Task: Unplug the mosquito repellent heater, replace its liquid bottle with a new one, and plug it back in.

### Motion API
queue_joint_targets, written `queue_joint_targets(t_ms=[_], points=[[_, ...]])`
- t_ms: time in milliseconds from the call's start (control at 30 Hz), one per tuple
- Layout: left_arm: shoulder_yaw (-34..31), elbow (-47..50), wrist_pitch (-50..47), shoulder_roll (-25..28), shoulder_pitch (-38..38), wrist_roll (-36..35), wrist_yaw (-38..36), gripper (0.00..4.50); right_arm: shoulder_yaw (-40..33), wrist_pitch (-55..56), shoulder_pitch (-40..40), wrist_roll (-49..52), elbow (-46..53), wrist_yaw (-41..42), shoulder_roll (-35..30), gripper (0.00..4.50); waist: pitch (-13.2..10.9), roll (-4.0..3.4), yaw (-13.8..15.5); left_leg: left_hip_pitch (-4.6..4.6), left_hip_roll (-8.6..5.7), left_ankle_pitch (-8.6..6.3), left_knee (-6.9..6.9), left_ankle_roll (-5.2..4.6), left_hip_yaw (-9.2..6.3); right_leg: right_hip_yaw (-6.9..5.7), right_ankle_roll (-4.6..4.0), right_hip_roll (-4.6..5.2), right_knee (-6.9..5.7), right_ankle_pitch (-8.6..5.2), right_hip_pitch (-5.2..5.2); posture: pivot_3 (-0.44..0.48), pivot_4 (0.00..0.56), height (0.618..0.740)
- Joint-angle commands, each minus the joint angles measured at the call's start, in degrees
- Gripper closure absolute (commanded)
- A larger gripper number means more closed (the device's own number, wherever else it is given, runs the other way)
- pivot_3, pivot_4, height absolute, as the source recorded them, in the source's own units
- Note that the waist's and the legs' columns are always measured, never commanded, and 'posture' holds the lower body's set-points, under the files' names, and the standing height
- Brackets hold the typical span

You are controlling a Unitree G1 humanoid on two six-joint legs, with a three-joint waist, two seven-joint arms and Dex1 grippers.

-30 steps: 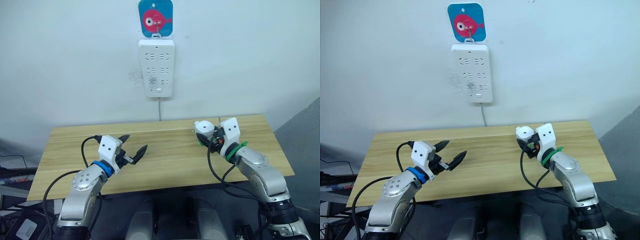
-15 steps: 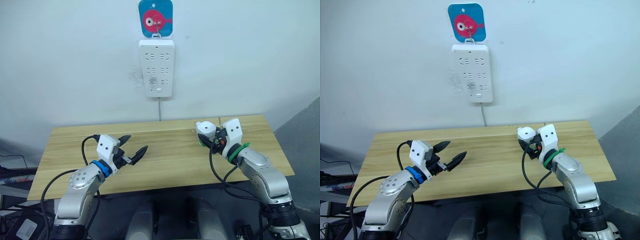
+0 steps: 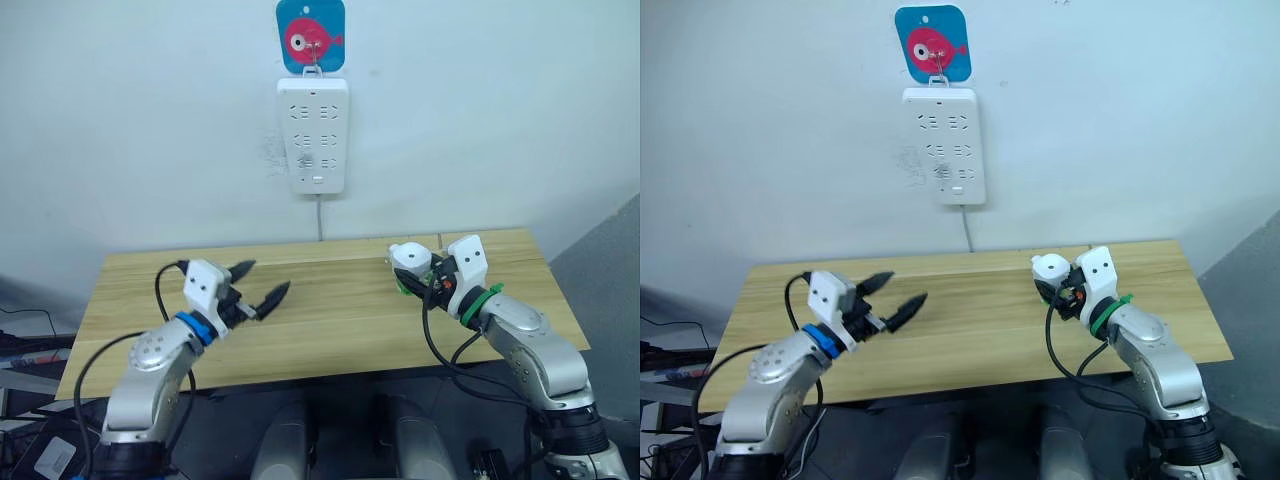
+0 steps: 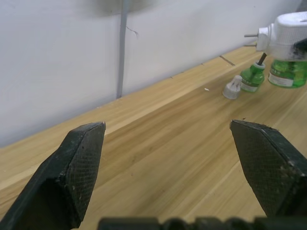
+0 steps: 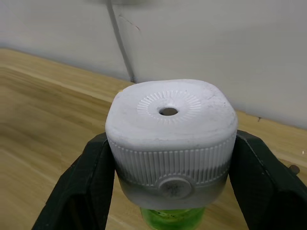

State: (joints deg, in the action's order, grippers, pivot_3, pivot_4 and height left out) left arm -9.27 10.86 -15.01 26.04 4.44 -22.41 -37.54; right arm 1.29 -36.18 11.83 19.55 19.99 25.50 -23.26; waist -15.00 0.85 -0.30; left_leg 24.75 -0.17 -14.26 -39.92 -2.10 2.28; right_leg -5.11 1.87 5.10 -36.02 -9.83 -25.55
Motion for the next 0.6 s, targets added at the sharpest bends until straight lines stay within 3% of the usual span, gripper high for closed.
queue_joint_targets(t_ms=[33,600], points=[[-2.99,2.66,-1.38,2.34,3.44,-2.51,0.04,0.0,-2.63,-2.88,1.42,3.25,6.02,0.2,-0.72,1.55,0.0,0.0,-0.06,0.0,0.02,0.0,0.0,0.0,0.0,0.0,0.01,0.0,0.0,0.0,0.0,-0.068,0.245,0.74],[-2.54,2.8,-4.26,3.46,5.99,-2.89,-0.4,0.0,-3.68,-6.68,4.53,5.06,8.84,-2.73,0.29,1.55,-0.02,-0.04,-0.17,0.0,0.03,0.0,0.07,0.01,0.06,0.02,0.0,-0.04,0.01,-0.01,-0.05,-0.088,0.253,0.74]])
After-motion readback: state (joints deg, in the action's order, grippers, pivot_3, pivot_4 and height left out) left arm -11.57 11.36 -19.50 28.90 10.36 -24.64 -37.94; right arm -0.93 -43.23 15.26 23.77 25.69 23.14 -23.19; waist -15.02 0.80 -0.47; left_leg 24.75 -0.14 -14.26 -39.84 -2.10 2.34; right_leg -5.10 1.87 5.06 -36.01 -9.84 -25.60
